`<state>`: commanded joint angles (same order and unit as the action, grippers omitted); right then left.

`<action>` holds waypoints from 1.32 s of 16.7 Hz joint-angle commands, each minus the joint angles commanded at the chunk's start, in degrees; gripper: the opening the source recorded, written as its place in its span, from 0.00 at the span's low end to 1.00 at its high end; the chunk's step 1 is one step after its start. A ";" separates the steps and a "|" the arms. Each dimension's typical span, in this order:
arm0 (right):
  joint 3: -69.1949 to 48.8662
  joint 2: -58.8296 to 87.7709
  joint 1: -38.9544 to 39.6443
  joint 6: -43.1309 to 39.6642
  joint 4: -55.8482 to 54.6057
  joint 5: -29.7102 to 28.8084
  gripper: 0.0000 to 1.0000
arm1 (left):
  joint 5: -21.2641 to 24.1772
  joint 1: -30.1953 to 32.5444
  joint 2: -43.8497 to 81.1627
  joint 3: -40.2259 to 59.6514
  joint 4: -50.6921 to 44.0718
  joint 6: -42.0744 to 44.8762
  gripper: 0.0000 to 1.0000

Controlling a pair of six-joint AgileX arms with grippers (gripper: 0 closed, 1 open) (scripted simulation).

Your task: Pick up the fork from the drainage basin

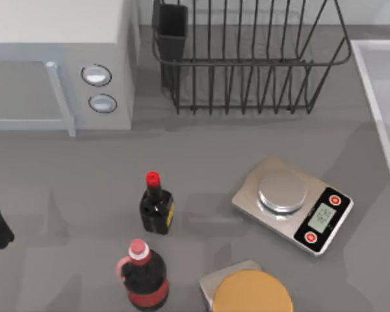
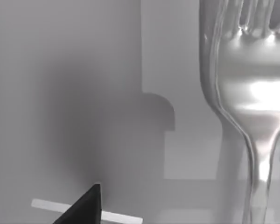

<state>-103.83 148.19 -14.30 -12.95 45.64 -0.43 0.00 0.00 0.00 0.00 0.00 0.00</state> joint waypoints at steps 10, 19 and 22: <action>0.00 0.00 0.00 0.00 0.00 0.00 0.10 | 0.00 0.00 0.00 0.00 0.00 0.00 1.00; 0.00 0.00 0.00 0.00 0.00 0.00 0.00 | 0.00 0.00 0.00 0.00 0.00 0.00 1.00; -1.53 -2.88 0.15 0.51 1.68 0.61 0.00 | 0.00 0.00 0.00 0.00 0.00 0.00 1.00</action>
<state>-105.36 145.31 -14.15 -12.43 47.32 0.18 0.00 0.00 0.00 0.00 0.00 0.00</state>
